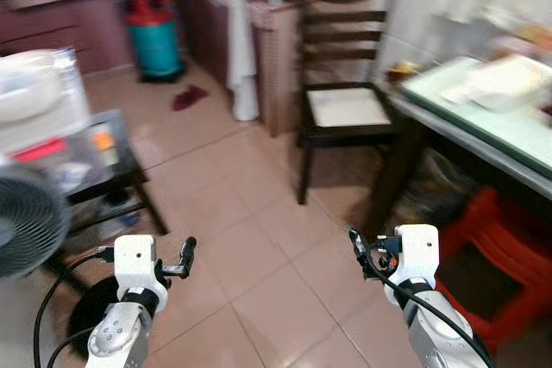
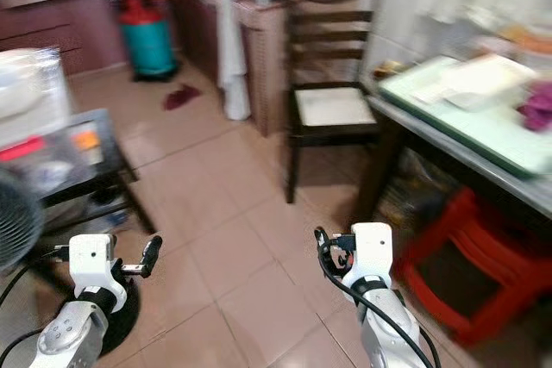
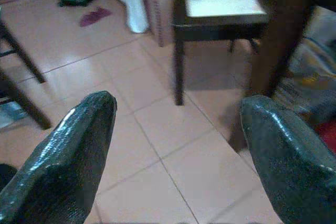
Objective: Setting the table
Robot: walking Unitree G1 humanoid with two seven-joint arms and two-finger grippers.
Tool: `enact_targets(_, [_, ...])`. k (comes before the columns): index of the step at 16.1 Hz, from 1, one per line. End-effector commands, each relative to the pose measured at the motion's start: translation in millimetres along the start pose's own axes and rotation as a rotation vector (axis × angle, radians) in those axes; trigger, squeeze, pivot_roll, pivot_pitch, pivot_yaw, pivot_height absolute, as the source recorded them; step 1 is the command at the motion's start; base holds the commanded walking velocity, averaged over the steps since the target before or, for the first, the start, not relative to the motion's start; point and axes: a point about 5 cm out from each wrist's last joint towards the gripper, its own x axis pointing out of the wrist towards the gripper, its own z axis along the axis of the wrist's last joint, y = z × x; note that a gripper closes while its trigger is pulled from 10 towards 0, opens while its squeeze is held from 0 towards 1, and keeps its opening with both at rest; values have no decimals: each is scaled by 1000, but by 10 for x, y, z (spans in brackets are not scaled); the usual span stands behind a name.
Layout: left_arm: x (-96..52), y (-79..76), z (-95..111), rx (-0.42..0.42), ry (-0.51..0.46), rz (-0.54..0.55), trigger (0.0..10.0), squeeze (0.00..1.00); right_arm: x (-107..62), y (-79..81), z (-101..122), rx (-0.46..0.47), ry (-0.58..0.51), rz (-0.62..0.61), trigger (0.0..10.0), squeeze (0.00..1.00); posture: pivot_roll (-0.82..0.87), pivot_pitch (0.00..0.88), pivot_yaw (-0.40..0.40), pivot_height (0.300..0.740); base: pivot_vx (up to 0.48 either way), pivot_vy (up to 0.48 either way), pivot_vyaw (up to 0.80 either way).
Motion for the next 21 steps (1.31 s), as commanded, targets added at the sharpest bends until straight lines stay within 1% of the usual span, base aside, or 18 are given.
enact_targets(1, [11, 8, -2, 17, 14, 7, 10000, 0, -5, -20, 27, 9, -4, -9, 10000, 0, -102, 42, 20, 740, 0, 0, -800])
enact_targets(5, [32, 10, 25, 38, 11, 20, 10000, 0, 12, -11, 25, 26, -3, -15, 10000, 0, -100, 37, 28, 740, 0, 0, -800])
enact_targets(8, [28, 19, 31, 49, 16, 34, 10000, 0, 24, -10, 29, 35, -2, -19, 10000, 0, -103, 41, 33, 740, -269, 0, -800])
enact_targets(14, [33, -13, 35, 54, 21, 37, 10000, 0, 17, -46, 43, 47, 1, -36, 10000, 0, -111, 48, 29, 740, -310, 0, -800])
enact_targets(18, [46, -20, 45, 53, 22, 42, 10000, 0, 27, -45, 57, 49, -2, -38, 10000, 0, -111, 46, 28, 740, -320, 0, -800])
enact_targets(21, [53, -19, 70, 68, 8, 37, 10000, 0, 43, -30, 84, 56, -14, -40, 10000, 0, -111, 45, 31, 740, -320, 0, -706])
